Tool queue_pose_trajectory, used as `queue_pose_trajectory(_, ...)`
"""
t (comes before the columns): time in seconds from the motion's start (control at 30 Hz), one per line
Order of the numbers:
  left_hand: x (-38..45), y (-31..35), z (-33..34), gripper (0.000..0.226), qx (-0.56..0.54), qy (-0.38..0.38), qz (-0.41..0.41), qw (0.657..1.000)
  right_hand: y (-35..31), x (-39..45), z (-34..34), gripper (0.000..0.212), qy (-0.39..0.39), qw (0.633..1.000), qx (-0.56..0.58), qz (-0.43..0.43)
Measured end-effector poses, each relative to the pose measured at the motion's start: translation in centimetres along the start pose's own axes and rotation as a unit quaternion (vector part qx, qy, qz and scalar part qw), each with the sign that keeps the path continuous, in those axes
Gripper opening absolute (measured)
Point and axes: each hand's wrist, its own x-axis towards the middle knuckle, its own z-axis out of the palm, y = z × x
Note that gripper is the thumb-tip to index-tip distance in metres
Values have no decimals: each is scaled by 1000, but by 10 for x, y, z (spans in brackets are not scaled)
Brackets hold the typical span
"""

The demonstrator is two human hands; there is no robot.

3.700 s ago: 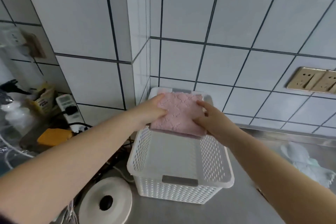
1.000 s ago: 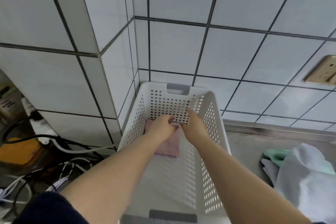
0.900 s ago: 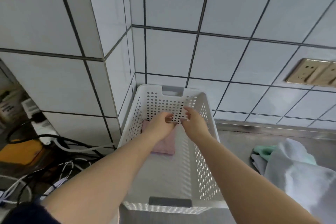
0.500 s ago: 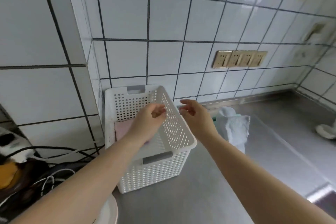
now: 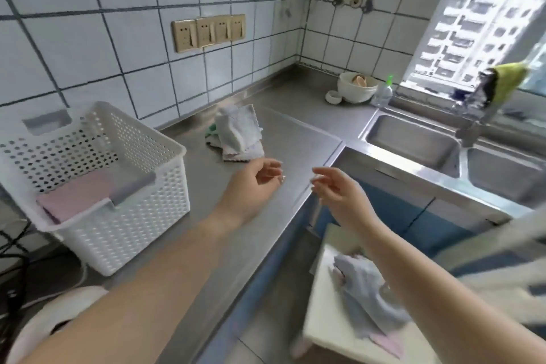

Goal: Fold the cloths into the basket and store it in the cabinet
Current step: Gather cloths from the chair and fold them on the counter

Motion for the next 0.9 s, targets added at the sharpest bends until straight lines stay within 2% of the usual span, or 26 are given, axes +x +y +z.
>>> queue_pose_trajectory(0.13,-19,-11,74,18,-5,-91,-25,996,57,-63,-64,24,70,994,-16,81)
queue_pose_trajectory(0.37,-84,-20,174,19,8,-176,-84,981,125,-177,-145,28,101,978,-19,181)
queue_pose_trajectory(0.53,-126,-20,222,19,12,-200,-105,974,158,-226,-172,17,98,974,-8,204)
queue_pose_trajectory(0.63,-138,-23,237,18,4,-208,-123,970,174,-238,-174,22,95,971,-1,221)
queue_pose_trajectory(0.9,-118,-43,256,17,-3,-193,-161,968,203,-207,-171,20,65,967,22,247)
